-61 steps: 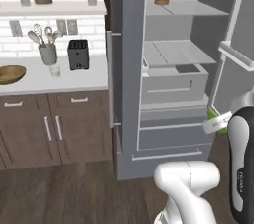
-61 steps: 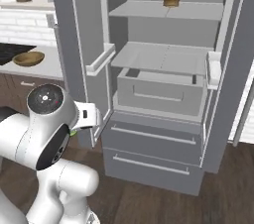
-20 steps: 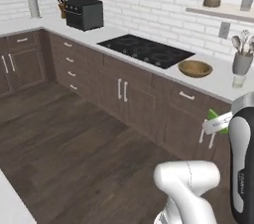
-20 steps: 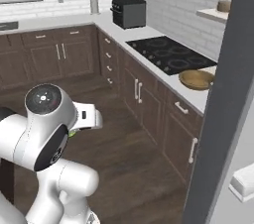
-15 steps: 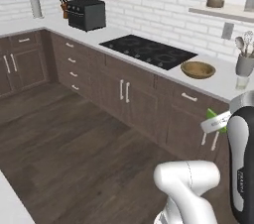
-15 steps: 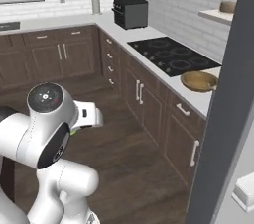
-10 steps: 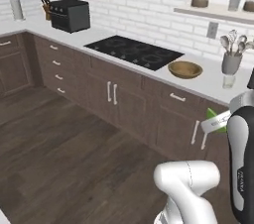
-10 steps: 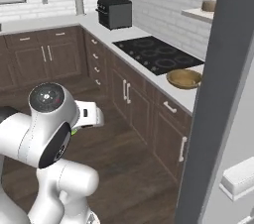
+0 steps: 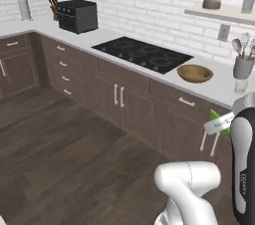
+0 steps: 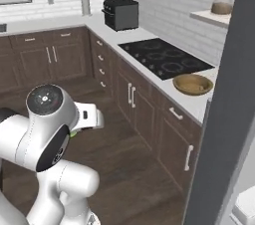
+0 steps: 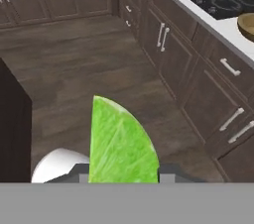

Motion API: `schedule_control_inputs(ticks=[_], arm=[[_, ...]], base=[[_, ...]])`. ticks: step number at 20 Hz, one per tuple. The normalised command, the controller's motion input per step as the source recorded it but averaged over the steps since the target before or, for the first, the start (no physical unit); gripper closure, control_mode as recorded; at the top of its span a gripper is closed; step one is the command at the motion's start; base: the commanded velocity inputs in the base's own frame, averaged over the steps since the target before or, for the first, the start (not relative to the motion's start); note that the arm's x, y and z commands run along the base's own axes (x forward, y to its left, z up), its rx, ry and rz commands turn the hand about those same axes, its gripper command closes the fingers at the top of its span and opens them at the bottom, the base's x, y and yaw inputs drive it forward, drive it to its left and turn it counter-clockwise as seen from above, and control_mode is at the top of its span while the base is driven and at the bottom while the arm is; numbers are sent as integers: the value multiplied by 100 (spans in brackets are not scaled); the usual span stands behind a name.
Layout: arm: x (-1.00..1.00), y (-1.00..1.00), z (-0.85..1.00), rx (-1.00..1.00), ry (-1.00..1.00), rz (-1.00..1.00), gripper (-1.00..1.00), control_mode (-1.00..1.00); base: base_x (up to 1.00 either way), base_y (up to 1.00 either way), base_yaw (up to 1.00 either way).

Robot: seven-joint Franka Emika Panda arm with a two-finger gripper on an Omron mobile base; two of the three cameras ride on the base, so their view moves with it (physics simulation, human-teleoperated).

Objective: Grab a lemon wedge from the fridge and one ice cube from the ice bowl, and put them in the glass of lemonade.

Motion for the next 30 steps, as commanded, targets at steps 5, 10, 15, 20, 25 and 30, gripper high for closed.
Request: schedule_control_inputs(ticks=[5, 10, 15, 20, 25, 30], arm=[[0, 0, 0, 0, 0, 0, 100, 100], [0, 0, 0, 0, 0, 0, 100, 100], [0, 0, 0, 0, 0, 0, 100, 100], [0, 0, 0, 0, 0, 0, 100, 100], [0, 0, 0, 0, 0, 0, 100, 100], [0, 0, 0, 0, 0, 0, 100, 100]], base=[[100, 0, 33], [100, 0, 37], [73, 0, -30], [28, 0, -65], [10, -7, -75], [27, -18, -74]])
